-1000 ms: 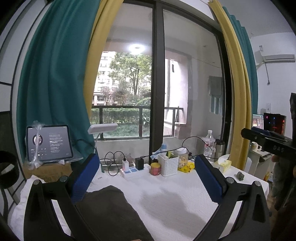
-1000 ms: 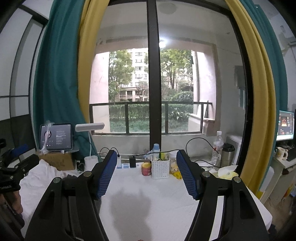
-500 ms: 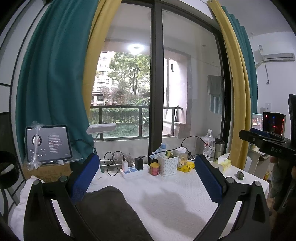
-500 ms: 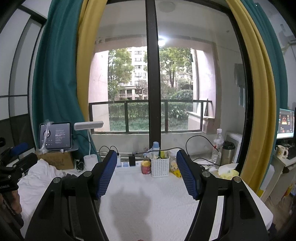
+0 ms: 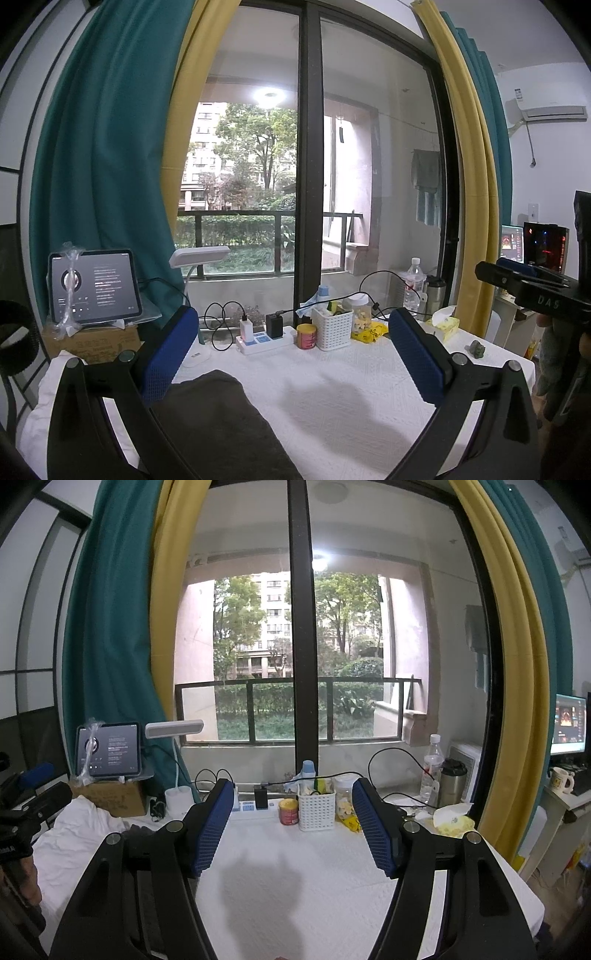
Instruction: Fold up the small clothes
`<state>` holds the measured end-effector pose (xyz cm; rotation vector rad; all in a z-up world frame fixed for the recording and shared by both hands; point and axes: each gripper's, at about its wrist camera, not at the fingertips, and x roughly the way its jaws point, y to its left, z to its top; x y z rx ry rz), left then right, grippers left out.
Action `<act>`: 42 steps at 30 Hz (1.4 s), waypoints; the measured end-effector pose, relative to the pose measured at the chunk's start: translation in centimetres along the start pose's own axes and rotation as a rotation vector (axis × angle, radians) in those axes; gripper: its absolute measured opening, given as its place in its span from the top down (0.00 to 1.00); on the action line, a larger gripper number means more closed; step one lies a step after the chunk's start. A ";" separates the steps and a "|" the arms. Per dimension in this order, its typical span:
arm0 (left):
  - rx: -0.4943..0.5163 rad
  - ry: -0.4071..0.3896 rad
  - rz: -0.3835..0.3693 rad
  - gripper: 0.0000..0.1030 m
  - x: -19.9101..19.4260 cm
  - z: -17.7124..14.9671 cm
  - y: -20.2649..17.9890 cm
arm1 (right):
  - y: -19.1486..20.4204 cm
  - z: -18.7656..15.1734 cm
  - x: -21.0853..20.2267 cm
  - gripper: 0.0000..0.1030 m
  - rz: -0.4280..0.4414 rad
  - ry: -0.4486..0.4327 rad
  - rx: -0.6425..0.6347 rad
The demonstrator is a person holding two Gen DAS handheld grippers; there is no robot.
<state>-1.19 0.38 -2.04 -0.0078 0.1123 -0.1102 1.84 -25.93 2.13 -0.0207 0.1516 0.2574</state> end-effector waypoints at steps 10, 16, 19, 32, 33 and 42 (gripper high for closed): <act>0.009 0.003 0.009 0.02 0.0 0.1 -0.3 | -0.1 -0.1 0.0 0.32 -0.002 0.002 0.001; 0.006 0.001 0.005 0.02 0.0 0.1 -0.4 | -0.2 -0.3 -0.1 0.32 -0.003 0.003 0.002; 0.007 0.001 0.003 0.02 0.1 0.1 -0.4 | -0.3 -0.5 -0.2 0.32 -0.004 0.007 0.004; 0.009 -0.003 -0.009 0.02 0.2 0.1 -0.3 | -0.5 -0.6 -0.2 0.32 -0.010 0.009 0.008; 0.010 -0.003 -0.008 0.02 0.2 0.1 -0.3 | -0.5 -0.7 -0.3 0.32 -0.010 0.009 0.008; 0.007 0.006 -0.022 0.02 0.4 0.3 -0.2 | -0.5 -0.7 -0.3 0.32 -0.009 0.014 0.004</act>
